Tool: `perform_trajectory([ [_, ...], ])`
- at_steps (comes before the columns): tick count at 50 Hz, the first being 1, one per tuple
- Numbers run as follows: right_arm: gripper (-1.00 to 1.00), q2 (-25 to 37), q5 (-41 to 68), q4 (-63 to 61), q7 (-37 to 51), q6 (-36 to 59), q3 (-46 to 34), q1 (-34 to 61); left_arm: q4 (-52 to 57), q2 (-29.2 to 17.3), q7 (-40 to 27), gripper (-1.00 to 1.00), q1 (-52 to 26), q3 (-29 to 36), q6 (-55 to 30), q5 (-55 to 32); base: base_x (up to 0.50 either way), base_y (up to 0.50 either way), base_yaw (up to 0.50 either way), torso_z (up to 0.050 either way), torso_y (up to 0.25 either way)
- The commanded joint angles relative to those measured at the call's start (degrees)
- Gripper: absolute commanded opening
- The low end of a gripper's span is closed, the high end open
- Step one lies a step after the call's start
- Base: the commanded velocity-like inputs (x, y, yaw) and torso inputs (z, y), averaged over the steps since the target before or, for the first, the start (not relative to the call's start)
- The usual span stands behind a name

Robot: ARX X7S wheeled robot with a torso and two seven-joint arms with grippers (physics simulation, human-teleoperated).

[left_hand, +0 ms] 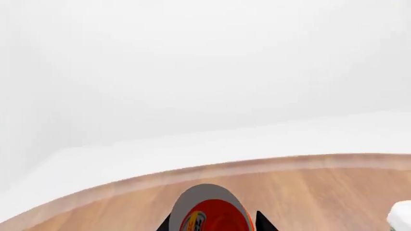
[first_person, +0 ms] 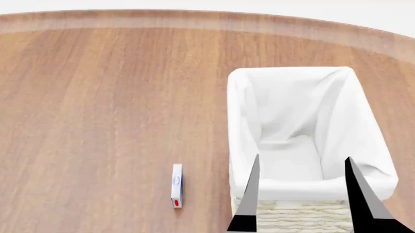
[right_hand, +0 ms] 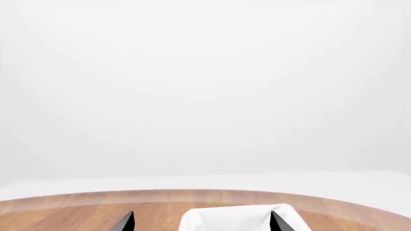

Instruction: Pick up the ketchup, and put it in the basket.

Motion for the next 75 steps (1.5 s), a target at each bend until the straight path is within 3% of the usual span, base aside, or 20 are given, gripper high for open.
perform_trajectory([
  [1, 1.0, 0.26, 0.15, 0.13, -0.04, -0.6, -0.37, -0.01, -8.79, -0.37, 2.13, -1.0, -23.57, 14.69, -8.42, -4.39, 0.0, 0.0, 0.0, 0.0, 0.0],
  [8, 1.0, 0.66, 0.48, -0.23, 0.31, -0.81, -0.24, 0.0, -13.83, 3.18, 11.68, -1.0, -34.65, 22.04, -15.81, 1.65, 0.0, 0.0, 0.0, 0.0, 0.0],
  [15, 1.0, 0.82, 0.59, -0.65, 0.7, -0.6, -0.64, 0.38, -16.13, 6.23, 21.76, -1.0, -39.02, 28.4, -16.18, 8.69, 0.0, 0.0, 0.0, 0.0, 0.0],
  [20, 1.0, 1.0, 0.75, -0.69, 0.91, -0.66, -0.76, 0.6, -21.18, 9.76, 33.23, -1.0, -46.08, 35.85, -15.22, 17.93, 0.0, 0.0, 0.0, 0.0, 0.0],
  [26, 1.0, 1.18, 0.99, -1.09, 1.4, -0.45, -1.01, 1.12, -23.37, 11.31, 36.63, -1.0, -48.62, 39.12, -14.12, 20.57, 0.0, 0.0, 0.0, 0.0, 0.0],
  [33, 1.0, 2.07, 1.62, -1.72, 1.91, -0.82, -1.08, 1.38, -25.79, 14.39, 46.4, -1.0, -53.66, 46.77, -12.87, 25.53, 0.0, 0.0, 0.0, 0.0, 0.002],
  [48, 1.0, 5.46, 5.09, -2.97, 2.98, -0.53, -3.06, 4.05, -26.17, 17.47, 60.03, -1.0, -54.35, 56.79, -6.83, 31.23, 0.0, 0.0, 0.0, 0.0, 0.0],
  [55, 1.0, 19.11, 9.81, -3.04, 13.9, -11.29, -24.45, 21.83, -27.4, 19.16, 62.27, -1.0, -55.41, 57.81, -6.4, 31.26, 0.0, 0.0, 0.0, 0.0, 0.0],
  [62, 1.0, 23.41, 10.81, -3.05, 21.41, -22.01, -60.06, 52.55, -25.64, 19.13, 63.59, -1.0, -54.07, 58.73, -5.74, 30.5, 0.0, 0.0, 0.0, 0.0, 0.001],
  [66, 1.0, 22.27, 11.8, -3.05, 24.86, -31.2, -87.64, 78.46, -24.8, 19.04, 65.32, -1.0, -54.29, 59.32, -5.18, 30.37, 0.0, 0.0, 0.0, 0.0, 0.0],
  [70, 1.0, 15.49, 8.14, -3.05, 31.63, -45.1, -116.22, 102.47, -24.73, 19.14, 66.19, -1.0, -54.57, 59.35, -5.06, 29.9, 0.0, 0.0, 0.0, 0.0, 0.0],
  [75, 1.0, 8.83, 1.33, -3.0, 35.76, -53.94, -130.23, 110.12, -24.53, 19.41, 65.8, -1.0, -53.6, 58.76, -4.93, 28.53, 0.0, 0.0, 0.0, 0.0, 0.0],
])
